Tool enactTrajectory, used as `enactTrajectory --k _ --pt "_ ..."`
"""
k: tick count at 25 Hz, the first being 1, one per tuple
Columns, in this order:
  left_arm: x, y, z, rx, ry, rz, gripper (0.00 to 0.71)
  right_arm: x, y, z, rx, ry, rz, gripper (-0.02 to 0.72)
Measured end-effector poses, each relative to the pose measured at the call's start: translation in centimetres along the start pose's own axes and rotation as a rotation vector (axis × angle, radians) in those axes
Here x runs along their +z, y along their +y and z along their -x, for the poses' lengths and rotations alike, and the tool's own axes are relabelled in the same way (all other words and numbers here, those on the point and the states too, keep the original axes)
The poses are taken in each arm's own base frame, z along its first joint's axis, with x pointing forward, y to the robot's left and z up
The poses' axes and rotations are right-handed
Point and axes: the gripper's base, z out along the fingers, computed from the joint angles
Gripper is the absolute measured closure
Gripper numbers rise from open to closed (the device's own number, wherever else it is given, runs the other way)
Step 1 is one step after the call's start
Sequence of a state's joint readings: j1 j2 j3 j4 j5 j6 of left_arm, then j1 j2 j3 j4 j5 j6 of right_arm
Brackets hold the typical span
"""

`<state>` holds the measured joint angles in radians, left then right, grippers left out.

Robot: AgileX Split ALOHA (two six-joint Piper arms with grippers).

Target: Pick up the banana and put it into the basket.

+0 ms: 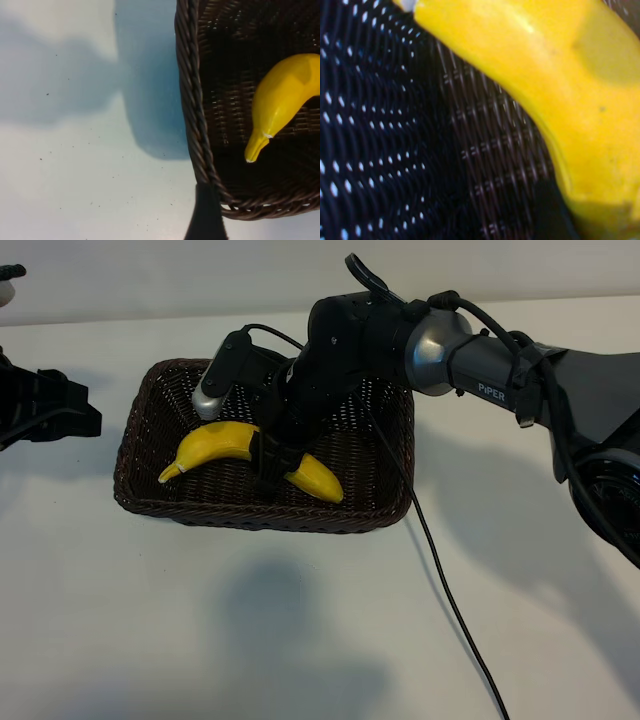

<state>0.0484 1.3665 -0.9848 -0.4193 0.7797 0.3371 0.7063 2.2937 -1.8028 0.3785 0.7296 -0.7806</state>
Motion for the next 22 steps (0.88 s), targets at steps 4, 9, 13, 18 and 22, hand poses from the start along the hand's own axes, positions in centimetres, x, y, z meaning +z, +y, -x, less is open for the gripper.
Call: enactTrajectory --k 4,9,13,18,22 --pt "0.0 0.0 0.0 0.0 -0.002 0.001 0.141 0.0 0.0 0.0 0.005 0.0 -0.003 0.265" --pt "0.0 0.0 0.0 0.0 -0.004 0.001 0.141 -0.7 -0.2 0.9 0.03 -0.014 -0.006 0.052" --pt "0.0 0.0 0.0 0.001 -0.005 0.002 0.141 -1.6 -0.5 1.6 0.042 -0.006 -0.014 -0.018" --pt "0.0 0.0 0.1 0.002 -0.006 0.003 0.141 -3.1 -1.1 2.4 0.068 0.032 -0.053 -0.002" --pt "0.0 0.0 0.1 0.003 -0.008 0.004 0.141 -4.1 -1.3 2.6 0.072 0.086 -0.075 0.019"
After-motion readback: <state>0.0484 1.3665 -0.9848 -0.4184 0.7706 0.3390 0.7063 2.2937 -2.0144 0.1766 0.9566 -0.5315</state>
